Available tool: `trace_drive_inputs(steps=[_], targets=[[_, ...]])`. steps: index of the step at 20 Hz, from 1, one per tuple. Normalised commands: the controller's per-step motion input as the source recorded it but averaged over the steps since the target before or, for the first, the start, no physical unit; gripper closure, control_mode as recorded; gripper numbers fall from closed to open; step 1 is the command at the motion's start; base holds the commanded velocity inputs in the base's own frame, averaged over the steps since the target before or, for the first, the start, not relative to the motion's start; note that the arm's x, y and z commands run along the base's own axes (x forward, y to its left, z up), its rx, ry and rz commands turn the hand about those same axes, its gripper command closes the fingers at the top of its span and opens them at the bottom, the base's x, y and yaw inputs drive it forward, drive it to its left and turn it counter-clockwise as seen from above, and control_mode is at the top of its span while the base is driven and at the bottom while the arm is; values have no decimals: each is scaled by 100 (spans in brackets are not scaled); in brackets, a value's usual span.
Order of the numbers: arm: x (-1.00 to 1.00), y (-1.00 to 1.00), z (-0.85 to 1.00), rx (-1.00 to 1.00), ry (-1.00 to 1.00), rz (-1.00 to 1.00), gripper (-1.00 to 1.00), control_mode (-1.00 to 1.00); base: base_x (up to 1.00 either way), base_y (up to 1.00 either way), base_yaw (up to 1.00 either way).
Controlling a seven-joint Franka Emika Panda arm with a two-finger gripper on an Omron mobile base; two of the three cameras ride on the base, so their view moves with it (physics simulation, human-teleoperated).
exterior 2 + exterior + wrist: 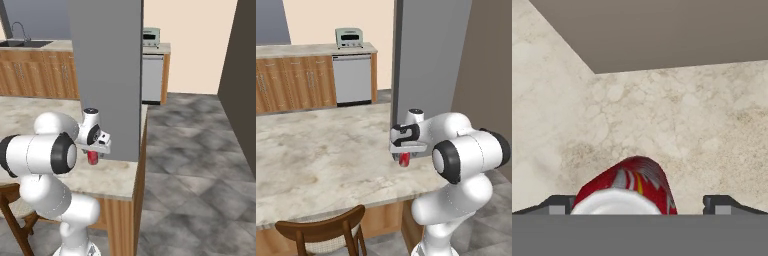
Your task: Four empty soda cans are scattered around the kitchen. Gather all the cans and cluster them next to the stove for recycling.
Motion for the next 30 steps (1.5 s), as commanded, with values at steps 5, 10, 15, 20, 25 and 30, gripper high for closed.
trace_drive_inputs(steps=[5, 10, 15, 20, 25, 30], targets=[[1, 0, -16, 0, 2, 0, 100, -100, 0, 0, 0], [0, 0, 2, 0, 0, 0, 100, -100, 0, 0, 0], [-39, 0, 60, 0, -5, 0, 100, -100, 0, 0, 0], [-42, 1, 69, 0, -1, 0, 100, -100, 0, 0, 0], [-21, 0, 84, 0, 4, 0, 100, -100, 0, 0, 0], [-10, 0, 61, -1, 4, 0, 100, -100, 0, 0, 0]])
